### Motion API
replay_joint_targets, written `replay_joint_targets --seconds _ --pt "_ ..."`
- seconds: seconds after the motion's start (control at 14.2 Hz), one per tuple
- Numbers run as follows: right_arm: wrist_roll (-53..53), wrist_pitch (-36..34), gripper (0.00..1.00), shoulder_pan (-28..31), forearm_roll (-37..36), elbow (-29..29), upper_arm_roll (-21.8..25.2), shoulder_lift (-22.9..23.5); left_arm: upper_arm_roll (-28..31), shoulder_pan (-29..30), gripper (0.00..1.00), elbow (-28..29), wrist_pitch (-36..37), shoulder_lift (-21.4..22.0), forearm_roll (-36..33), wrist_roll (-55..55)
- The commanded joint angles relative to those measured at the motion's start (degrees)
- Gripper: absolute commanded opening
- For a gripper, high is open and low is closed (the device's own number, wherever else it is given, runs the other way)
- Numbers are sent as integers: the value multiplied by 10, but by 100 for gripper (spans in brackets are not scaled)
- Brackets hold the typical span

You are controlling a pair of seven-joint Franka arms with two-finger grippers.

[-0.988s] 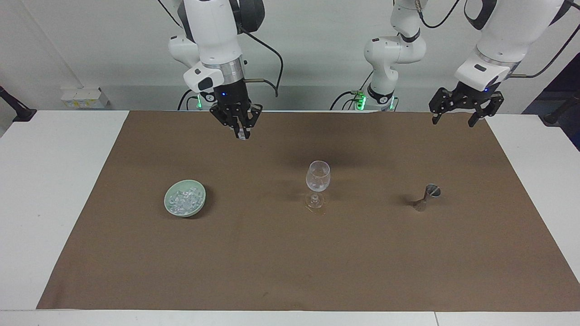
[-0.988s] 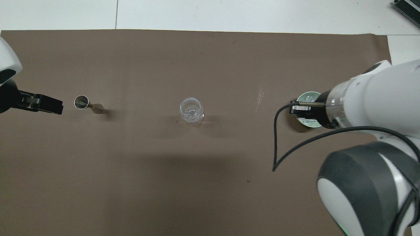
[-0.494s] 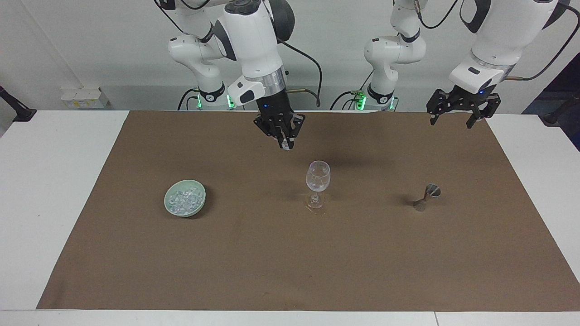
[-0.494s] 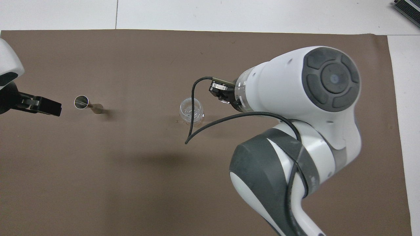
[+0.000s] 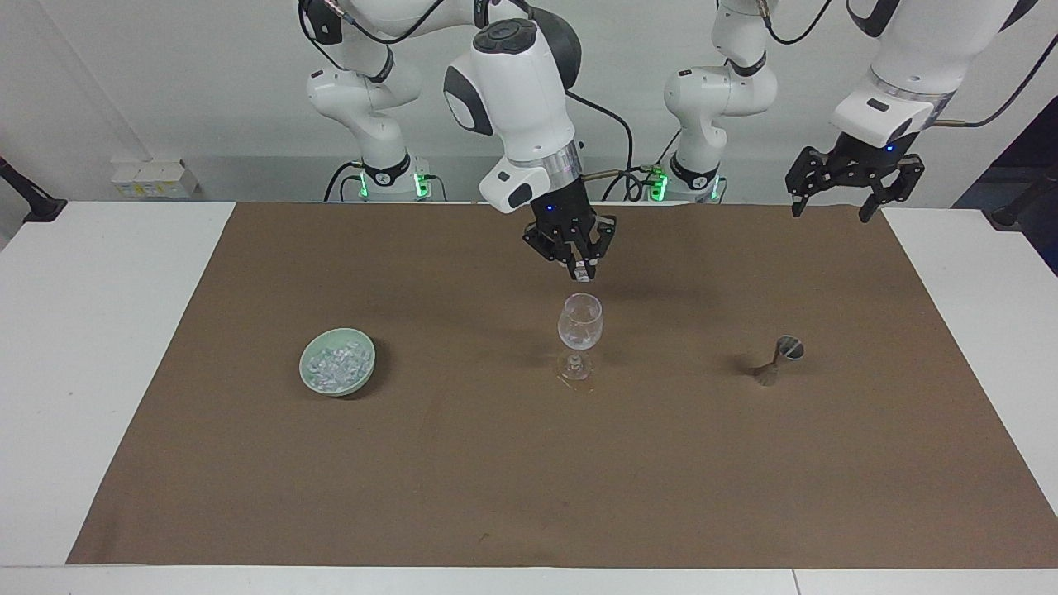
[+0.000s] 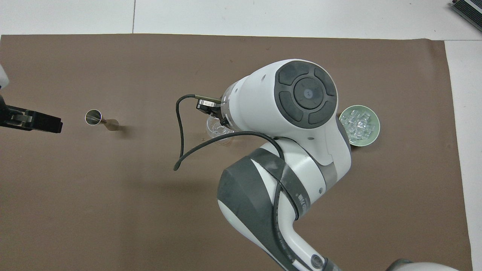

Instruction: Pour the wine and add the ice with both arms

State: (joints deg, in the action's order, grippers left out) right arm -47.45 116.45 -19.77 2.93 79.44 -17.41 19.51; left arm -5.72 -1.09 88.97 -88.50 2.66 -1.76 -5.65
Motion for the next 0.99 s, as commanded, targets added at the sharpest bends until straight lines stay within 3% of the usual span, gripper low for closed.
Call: replay_joint_targets --seconds 0.0,0.92 --pt "28 2 0 -6 -32 -12 -5 27 2 8 100 5 -4 7 6 -3" --pt "122 23 0 -7 -58 41 -5 36 2 28 100 5 -4 6 6 -3"
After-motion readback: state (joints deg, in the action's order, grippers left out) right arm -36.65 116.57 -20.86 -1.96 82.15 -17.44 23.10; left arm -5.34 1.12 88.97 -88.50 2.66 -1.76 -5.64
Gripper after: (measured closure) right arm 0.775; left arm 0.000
